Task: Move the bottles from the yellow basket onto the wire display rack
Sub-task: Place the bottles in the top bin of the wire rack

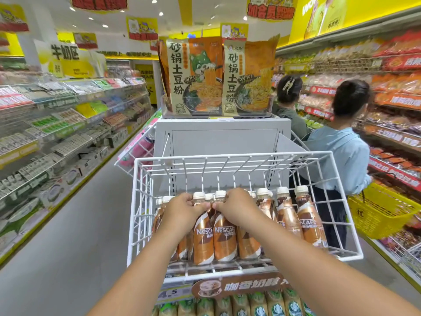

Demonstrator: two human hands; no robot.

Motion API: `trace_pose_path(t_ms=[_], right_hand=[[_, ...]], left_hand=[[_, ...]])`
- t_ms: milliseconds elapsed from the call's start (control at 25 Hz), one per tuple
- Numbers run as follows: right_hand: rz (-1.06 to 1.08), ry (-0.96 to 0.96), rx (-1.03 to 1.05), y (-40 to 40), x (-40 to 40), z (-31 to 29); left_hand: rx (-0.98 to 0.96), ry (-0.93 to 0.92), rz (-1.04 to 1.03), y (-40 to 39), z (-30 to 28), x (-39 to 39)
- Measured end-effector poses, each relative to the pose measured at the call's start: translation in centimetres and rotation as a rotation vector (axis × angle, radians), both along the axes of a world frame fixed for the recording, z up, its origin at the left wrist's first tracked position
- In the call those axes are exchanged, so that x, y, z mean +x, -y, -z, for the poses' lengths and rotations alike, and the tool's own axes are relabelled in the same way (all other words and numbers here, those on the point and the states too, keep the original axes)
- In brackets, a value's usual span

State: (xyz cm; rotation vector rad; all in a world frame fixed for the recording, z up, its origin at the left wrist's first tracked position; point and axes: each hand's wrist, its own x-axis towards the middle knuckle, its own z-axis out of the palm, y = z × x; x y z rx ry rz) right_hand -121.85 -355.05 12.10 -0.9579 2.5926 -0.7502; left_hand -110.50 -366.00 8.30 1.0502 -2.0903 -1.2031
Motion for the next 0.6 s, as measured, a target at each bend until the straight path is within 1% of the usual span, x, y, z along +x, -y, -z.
trace_pose_path(t_ms=[120, 200, 280, 440, 520, 600], right_hand=[[-0.015, 0.006, -0.003, -0.6, 0.4, -0.5], [-0.049, 0.001, -0.056, -1.3, 0.3, -0.6], [-0.100, -0.011, -0.124, -2.3, 0.0, -0.7], [-0.220, -0.012, -0.273, -5.1, -1.0, 0.2], [-0.271, -0.106, -0.282, -6.7, -1.6, 0.7], [-0.326, -0.241, -0.236, -8.2, -2.1, 1.1]], left_hand=[[-0.014, -0.010, -0.013, -0.3, -0.3, 0.1], [-0.023, -0.022, -0.029, -0.3, -0.2, 0.4], [-0.095, -0.006, -0.038, -0.4, -0.3, 0.8], [-0.319, 0.102, -0.036, -1.5, -0.6, 1.8], [-0.480, 0.188, -0.032, -2.5, -0.7, 2.4], [-0.717, 0.307, -0.038, -3.4, -0.5, 2.9]])
